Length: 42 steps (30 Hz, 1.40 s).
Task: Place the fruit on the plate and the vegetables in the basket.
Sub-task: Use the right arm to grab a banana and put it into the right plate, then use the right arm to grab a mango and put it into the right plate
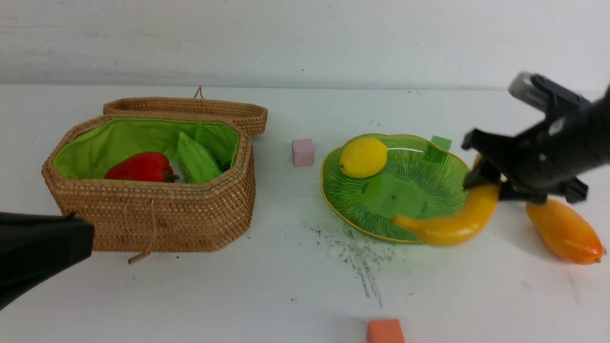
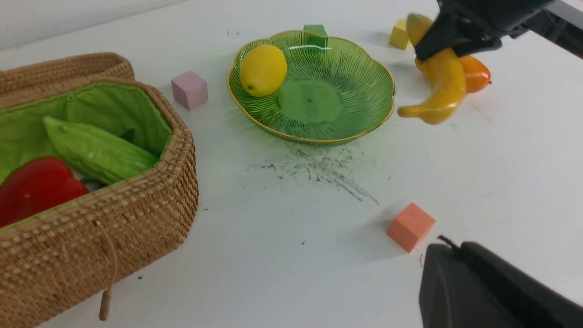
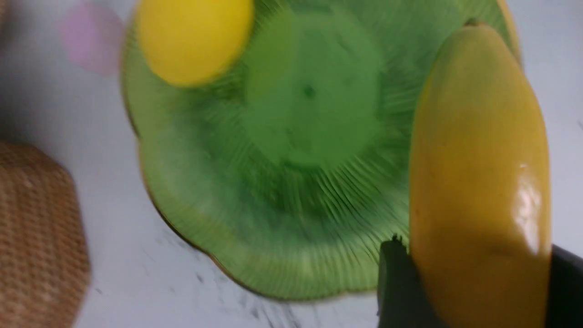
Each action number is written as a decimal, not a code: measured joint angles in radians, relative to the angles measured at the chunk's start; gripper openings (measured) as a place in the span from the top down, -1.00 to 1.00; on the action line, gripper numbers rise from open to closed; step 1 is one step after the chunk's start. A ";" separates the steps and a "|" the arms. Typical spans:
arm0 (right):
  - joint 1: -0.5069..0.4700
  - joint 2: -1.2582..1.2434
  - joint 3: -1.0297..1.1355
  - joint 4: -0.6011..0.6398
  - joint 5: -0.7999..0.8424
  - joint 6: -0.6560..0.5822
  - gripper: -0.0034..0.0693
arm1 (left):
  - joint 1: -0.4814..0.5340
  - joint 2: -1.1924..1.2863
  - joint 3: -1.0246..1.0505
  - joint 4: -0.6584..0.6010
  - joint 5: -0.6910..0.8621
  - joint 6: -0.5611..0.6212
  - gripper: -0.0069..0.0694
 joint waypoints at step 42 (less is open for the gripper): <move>-0.179 0.143 -0.200 -0.345 0.540 -0.316 0.53 | 0.000 0.000 0.000 -0.031 0.028 0.104 0.76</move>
